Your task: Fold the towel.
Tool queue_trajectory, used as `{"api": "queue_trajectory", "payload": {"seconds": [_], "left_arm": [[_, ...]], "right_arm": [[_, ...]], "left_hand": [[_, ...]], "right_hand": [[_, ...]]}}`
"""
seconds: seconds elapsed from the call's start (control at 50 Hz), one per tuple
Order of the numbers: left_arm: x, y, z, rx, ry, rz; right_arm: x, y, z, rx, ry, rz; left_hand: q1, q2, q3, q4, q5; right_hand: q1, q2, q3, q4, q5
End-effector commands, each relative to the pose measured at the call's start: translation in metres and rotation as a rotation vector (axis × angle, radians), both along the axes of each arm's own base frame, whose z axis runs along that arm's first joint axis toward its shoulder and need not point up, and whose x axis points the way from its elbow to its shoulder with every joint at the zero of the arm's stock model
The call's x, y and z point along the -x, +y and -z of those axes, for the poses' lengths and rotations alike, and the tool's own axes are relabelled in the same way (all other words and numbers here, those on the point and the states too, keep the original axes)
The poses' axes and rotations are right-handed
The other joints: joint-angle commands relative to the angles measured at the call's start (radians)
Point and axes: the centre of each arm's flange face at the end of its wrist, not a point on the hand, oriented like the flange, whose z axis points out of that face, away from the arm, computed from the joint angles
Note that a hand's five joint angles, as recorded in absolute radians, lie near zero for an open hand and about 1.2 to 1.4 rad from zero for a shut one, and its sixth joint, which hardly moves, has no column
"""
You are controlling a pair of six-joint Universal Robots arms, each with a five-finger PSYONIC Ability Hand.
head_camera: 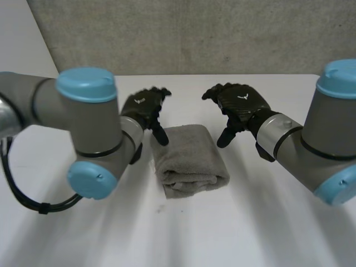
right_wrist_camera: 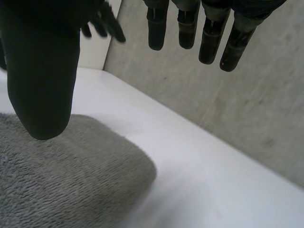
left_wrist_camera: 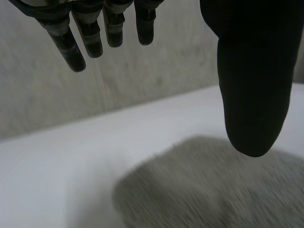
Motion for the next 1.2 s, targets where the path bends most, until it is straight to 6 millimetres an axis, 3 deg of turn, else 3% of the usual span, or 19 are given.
{"api": "queue_trajectory", "payload": {"seconds": [0.02,0.18,0.3,0.36,0.4,0.46,0.5,0.52,0.54,0.56,0.6,0.62,0.66,0.68,0.72,0.78,0.82,0.88,1.2], "left_arm": [[0.003,-0.003,0.049,-0.218,-0.089,-0.025],[-0.004,0.01,0.072,-0.273,-0.182,-0.094],[-0.006,0.019,0.068,-0.272,-0.196,-0.097],[-0.001,0.025,0.052,-0.238,-0.17,-0.078],[-0.001,0.026,0.042,-0.221,-0.155,-0.075],[-0.001,0.027,0.021,-0.184,-0.121,-0.072],[-0.005,0.032,-0.01,-0.135,-0.079,-0.071],[-0.005,0.032,-0.01,-0.135,-0.078,-0.071],[-0.007,0.034,-0.028,-0.104,-0.052,-0.071],[-0.007,0.034,-0.028,-0.103,-0.052,-0.071],[-0.017,0.037,-0.059,-0.047,-0.006,-0.086],[-0.017,0.037,-0.059,-0.047,-0.006,-0.086],[-0.042,0.033,-0.094,0.008,0.035,-0.137],[-0.042,0.033,-0.094,0.008,0.035,-0.138],[-0.077,0.03,-0.129,0.061,0.072,-0.219],[-0.091,0.034,-0.144,0.084,0.089,-0.242],[-0.107,0.042,-0.162,0.122,0.115,-0.247],[-0.112,0.049,-0.168,0.136,0.126,-0.216],[-0.114,0.045,-0.158,0.14,0.075,-0.18]], "right_arm": [[-0.014,-0.018,0.051,-0.212,0.041,-0.078],[-0.019,-0.03,0.098,-0.232,0.167,-0.111],[-0.018,-0.029,0.104,-0.176,0.25,-0.134],[-0.017,-0.031,0.089,-0.116,0.271,-0.121],[-0.016,-0.032,0.049,-0.02,0.235,-0.094],[-0.014,-0.031,0.025,0.03,0.206,-0.076],[-0.008,-0.027,-0.02,0.109,0.129,-0.013],[-0.008,-0.027,-0.02,0.11,0.129,-0.012],[-0.003,-0.025,-0.04,0.143,0.075,0.031],[0.001,-0.024,-0.057,0.169,0.031,0.067],[0.007,-0.023,-0.073,0.193,-0.012,0.112],[0.007,-0.023,-0.073,0.193,-0.012,0.113],[0.022,-0.021,-0.098,0.23,-0.058,0.181],[0.022,-0.021,-0.098,0.231,-0.058,0.181],[0.035,-0.015,-0.118,0.261,-0.073,0.232],[0.047,-0.004,-0.14,0.299,-0.091,0.276],[0.053,0.002,-0.15,0.314,-0.103,0.3],[0.063,0.01,-0.157,0.327,-0.109,0.334],[0.065,0.014,-0.147,0.292,-0.093,0.335]], "left_hand": [[-0.003,0.01,0.009,0.007,-0.03],[-0.003,0.01,0.009,0.007,-0.03],[-0.003,0.01,0.009,0.007,-0.03],[-0.003,0.01,0.009,0.007,-0.03],[-0.003,0.01,0.009,0.007,-0.03],[-0.003,0.01,0.009,0.007,-0.03],[-0.003,0.01,0.009,0.007,-0.03],[-0.003,0.01,0.009,0.007,-0.03],[-0.003,0.01,0.009,0.007,-0.03],[-0.003,0.01,0.009,0.007,-0.03],[-0.003,0.01,0.009,0.007,-0.03],[-0.003,0.01,0.009,0.007,-0.03],[-0.003,0.01,0.009,0.007,-0.03],[-0.003,0.01,0.009,0.007,-0.03],[-0.003,0.01,0.009,0.007,-0.03],[-0.003,0.01,0.009,0.007,-0.03],[-0.003,0.01,0.009,0.007,-0.03],[-0.003,0.01,0.009,0.007,-0.03],[-0.003,0.01,0.009,0.007,-0.03]], "right_hand": [[-0.055,-0.057,-0.055,-0.062,-0.062],[-0.055,-0.057,-0.055,-0.062,-0.062],[-0.055,-0.057,-0.055,-0.062,-0.062],[-0.055,-0.057,-0.055,-0.062,-0.062],[-0.055,-0.057,-0.055,-0.062,-0.062],[-0.055,-0.057,-0.055,-0.062,-0.062],[-0.055,-0.057,-0.055,-0.062,-0.062],[-0.055,-0.057,-0.055,-0.062,-0.062],[-0.055,-0.057,-0.055,-0.062,-0.062],[-0.055,-0.057,-0.055,-0.062,-0.062],[-0.055,-0.057,-0.055,-0.062,-0.062],[-0.055,-0.057,-0.055,-0.062,-0.062],[-0.055,-0.057,-0.055,-0.062,-0.062],[-0.055,-0.057,-0.055,-0.062,-0.062],[-0.055,-0.057,-0.055,-0.062,-0.062],[-0.055,-0.057,-0.055,-0.062,-0.062],[-0.055,-0.057,-0.055,-0.062,-0.062],[-0.055,-0.057,-0.055,-0.062,-0.062],[-0.055,-0.057,-0.055,-0.062,-0.062]]}}
